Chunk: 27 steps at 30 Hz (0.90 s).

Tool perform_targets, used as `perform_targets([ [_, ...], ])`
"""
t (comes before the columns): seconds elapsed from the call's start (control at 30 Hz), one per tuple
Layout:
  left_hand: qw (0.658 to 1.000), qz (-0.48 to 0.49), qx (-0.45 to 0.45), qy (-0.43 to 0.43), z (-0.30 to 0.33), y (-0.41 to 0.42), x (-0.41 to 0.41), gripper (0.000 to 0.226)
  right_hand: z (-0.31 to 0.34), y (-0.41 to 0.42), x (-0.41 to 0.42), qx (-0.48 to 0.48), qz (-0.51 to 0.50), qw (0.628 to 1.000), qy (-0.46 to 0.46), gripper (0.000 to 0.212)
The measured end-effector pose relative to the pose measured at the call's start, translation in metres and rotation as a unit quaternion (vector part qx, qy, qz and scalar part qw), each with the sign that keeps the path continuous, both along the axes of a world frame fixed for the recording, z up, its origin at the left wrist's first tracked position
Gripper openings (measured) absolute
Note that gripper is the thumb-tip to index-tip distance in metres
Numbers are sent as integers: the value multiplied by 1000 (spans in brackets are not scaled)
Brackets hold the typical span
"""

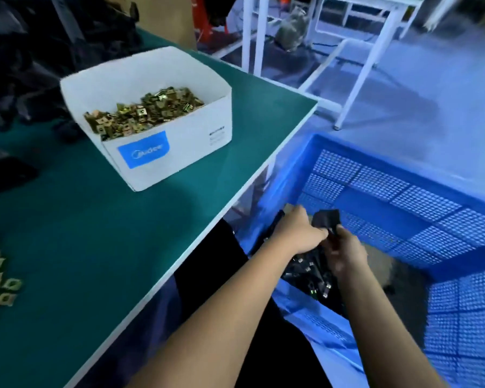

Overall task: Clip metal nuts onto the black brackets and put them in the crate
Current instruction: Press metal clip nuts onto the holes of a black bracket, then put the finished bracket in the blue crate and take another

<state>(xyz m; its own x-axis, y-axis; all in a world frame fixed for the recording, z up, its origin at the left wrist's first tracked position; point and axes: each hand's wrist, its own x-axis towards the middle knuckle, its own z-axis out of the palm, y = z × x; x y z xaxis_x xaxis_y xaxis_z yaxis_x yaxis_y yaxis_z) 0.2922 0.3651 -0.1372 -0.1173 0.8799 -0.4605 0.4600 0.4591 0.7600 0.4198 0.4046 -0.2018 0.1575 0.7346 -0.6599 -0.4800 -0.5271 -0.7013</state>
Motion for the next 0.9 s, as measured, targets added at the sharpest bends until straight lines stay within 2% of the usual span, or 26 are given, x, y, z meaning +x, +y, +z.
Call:
perform_targets([
  [0.1,998,-19,-54,21,-48,-6,8,66,-50,-6,20,-91,-46,993,65,30],
  [0.2,992,-49,-74,85,-75,-10,3,66,-72,-14,28,-157,-42,986,37,47],
  [0.3,987,-84,-58,128,-80,-10,0,54,-77,-22,26,-220,-15,975,0,46],
  [0.4,986,-92,-25,135,-69,-4,1,37,-63,-22,12,-208,5,977,-42,35],
  [0.47,987,-76,14,141,-54,0,3,32,-44,-16,-2,-162,16,984,-77,11],
  [0.5,989,-59,41,131,-42,2,3,29,-30,-12,-10,-126,20,988,-88,7],
  [0.57,991,-23,102,87,-14,4,3,23,1,-2,-24,-44,22,989,-139,17],
  [0.63,981,5,186,49,23,4,-2,20,39,6,-37,53,33,975,-213,12],
  [0.7,951,33,306,32,66,-1,-15,16,82,11,-53,165,39,950,-264,6],
  [0.8,879,96,466,5,125,-23,-48,14,148,1,-87,335,28,896,-290,8],
  [0.9,808,176,562,-3,164,-62,-101,11,201,-35,-144,463,89,854,-218,9],
])
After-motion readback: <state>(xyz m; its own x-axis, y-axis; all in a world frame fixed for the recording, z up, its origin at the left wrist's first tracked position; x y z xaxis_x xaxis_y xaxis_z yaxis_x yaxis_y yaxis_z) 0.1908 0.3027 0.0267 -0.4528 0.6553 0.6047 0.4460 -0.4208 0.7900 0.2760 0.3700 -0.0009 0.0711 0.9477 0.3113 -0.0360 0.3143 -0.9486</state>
